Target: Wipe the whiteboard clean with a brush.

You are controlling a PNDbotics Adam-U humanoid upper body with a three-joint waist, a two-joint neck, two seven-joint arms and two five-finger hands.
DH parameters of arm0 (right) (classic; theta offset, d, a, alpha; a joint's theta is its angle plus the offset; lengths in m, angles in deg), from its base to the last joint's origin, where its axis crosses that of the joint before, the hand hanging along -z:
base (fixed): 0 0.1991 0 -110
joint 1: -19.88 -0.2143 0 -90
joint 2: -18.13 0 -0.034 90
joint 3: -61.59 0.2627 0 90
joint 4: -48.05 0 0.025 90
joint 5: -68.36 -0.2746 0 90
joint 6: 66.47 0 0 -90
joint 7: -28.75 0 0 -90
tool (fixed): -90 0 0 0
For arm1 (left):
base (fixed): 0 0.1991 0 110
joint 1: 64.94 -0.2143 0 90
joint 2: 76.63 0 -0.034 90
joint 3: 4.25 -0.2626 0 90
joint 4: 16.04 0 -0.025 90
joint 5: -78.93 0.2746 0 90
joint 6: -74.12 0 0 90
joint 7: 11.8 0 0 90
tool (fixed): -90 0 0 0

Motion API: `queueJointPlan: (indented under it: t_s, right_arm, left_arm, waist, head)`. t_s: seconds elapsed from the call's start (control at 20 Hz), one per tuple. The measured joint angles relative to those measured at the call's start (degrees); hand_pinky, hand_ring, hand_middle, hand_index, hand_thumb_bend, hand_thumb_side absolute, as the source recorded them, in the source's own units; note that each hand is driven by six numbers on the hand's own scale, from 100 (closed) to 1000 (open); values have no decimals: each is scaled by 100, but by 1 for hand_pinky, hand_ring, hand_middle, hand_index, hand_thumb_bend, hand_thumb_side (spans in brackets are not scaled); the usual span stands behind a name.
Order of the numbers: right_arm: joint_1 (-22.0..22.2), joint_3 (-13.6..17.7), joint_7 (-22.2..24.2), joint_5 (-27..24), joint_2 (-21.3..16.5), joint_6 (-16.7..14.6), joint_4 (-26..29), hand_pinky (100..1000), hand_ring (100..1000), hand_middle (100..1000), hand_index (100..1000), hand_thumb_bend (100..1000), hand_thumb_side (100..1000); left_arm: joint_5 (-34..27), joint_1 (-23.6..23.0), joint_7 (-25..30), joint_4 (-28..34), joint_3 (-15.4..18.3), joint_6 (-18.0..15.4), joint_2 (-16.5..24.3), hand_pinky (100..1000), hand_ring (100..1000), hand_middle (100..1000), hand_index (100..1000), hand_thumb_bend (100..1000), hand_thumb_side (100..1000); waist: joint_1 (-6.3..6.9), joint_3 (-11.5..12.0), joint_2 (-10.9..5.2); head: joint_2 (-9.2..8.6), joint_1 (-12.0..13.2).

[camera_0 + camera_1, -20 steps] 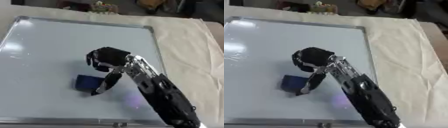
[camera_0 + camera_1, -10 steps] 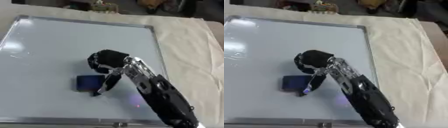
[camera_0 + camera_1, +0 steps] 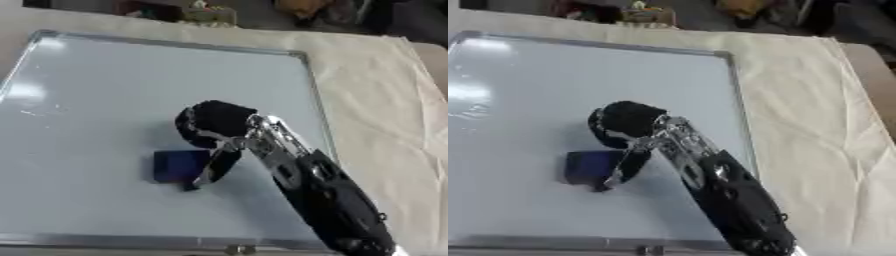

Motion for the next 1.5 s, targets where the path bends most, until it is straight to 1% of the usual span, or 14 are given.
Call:
queueJointPlan:
  t_s: [0.1,0.2,0.35,0.4,0.45,0.6,0.7,0.95,1.15,1.5]
  right_arm:
    - [1,2,18,-43,1,-19,-10,530,510,500,100,598,432]
    - [4,10,44,-91,1,-29,-11,533,515,526,100,580,407]
    - [36,31,141,-208,1,-33,-13,531,510,523,100,570,366]
    - [45,31,188,-261,1,-26,-14,528,505,516,100,551,338]
    - [48,34,241,-320,1,-11,-20,527,502,514,100,543,328]
    - [47,68,415,-505,18,44,-27,520,497,505,100,502,315]
    - [46,87,525,-624,30,78,-27,523,500,517,100,471,304]
    - [46,126,723,-802,32,146,-14,517,490,502,100,436,284]
    - [49,153,821,-885,27,188,-13,510,480,473,100,444,283]
    - [49,174,848,-972,26,234,-9,490,454,355,100,418,292]
  left_arm:
    - [0,1,0,0,0,0,0,336,410,449,499,100,871]
    - [0,1,0,0,0,0,0,336,410,450,499,100,872]
    - [0,1,0,0,0,0,-1,336,410,450,499,100,872]
    - [0,1,0,0,0,0,-1,336,409,450,499,100,872]
    - [0,1,0,0,0,0,-1,336,409,450,499,100,872]
    - [0,1,0,0,0,0,-1,336,409,450,499,100,872]
    - [0,1,0,0,0,0,-1,335,409,450,498,100,872]
    - [1,1,0,0,0,0,-1,335,409,450,498,100,872]
    - [4,1,0,0,0,0,-2,335,409,450,498,100,872]
    - [17,1,0,0,0,0,-2,335,408,450,498,100,872]
  waist:
    - [0,0,0]
    - [0,0,0]
    - [0,0,4]
    - [1,1,4]
    - [1,1,6]
    - [3,2,9]
    - [4,3,13]
    - [5,5,25]
    - [6,5,35]
    - [9,5,36]
  head:
    - [0,1]
    - [-1,2]
    - [-2,2]
    - [-2,3]
    - [-2,3]
    - [-2,5]
    - [-2,5]
    - [-3,11]
    - [-5,15]
    - [-30,15]
